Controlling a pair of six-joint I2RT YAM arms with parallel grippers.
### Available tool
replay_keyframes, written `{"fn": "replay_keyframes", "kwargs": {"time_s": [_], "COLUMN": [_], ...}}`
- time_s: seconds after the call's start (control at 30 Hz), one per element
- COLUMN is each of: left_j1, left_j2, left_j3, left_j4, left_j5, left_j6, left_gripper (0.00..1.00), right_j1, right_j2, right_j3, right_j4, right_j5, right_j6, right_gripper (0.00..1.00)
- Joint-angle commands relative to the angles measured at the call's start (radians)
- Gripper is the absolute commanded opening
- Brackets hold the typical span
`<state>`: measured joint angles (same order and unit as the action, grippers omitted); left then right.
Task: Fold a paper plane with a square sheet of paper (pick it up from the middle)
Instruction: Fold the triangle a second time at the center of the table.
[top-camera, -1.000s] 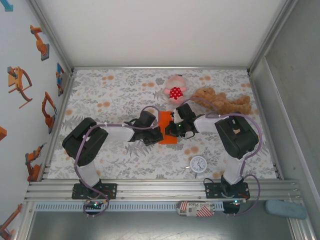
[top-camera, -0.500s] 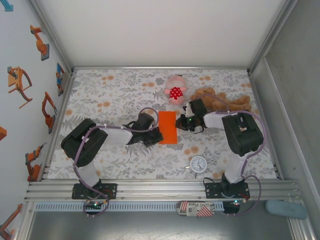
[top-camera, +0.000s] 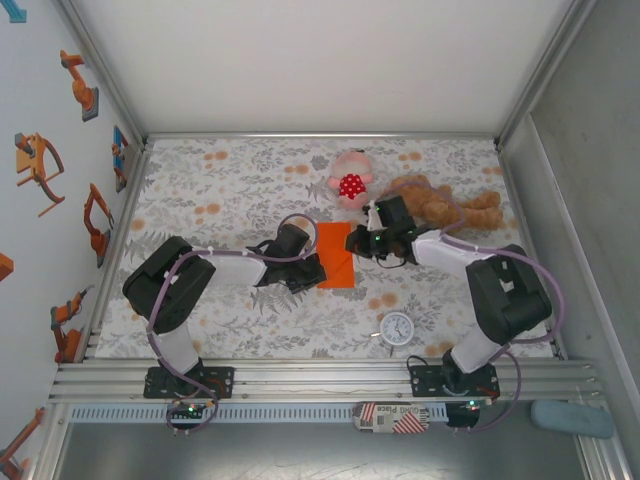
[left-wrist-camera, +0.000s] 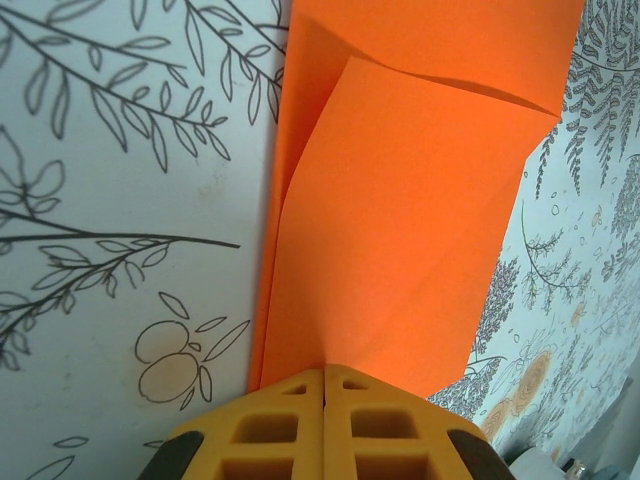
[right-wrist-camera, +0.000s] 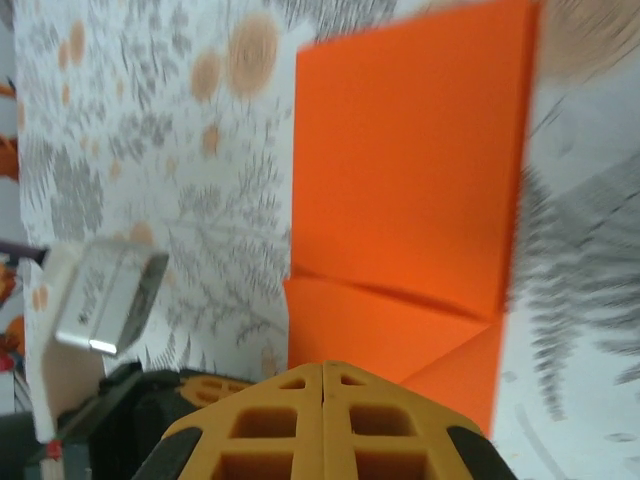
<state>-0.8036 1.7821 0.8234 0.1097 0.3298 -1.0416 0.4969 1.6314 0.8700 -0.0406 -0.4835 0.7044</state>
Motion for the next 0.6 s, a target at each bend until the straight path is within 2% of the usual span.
{"fn": "replay_keyframes", "kwargs": {"time_s": [0.0,0.3,0.57], "left_j1": [-0.007,-0.007,-0.006], "left_j2": [0.033,0.020,-0.042], "left_j3": [-0.015,-0.012,-0.031], "left_j4": [-0.135,-0.145,-0.195], "left_j5": [-0.025,-0.024,-0.037], "left_j6": [0.014,0.021,0.032], "left_gripper": [0.00,0.00,0.03], "right_j1": [0.048,0.083,0.080], "right_j2": [0.047,0.197,0.240], "right_j3": [-0.006,0.075,0.078], "right_j4": [-0.015,-0.014,-0.072], "right_j5": [-0.030,-0.099,-0.014], "right_j6": [0.029,0.004,-0.021], "right_gripper": [0.00,0.00,0.00]}}
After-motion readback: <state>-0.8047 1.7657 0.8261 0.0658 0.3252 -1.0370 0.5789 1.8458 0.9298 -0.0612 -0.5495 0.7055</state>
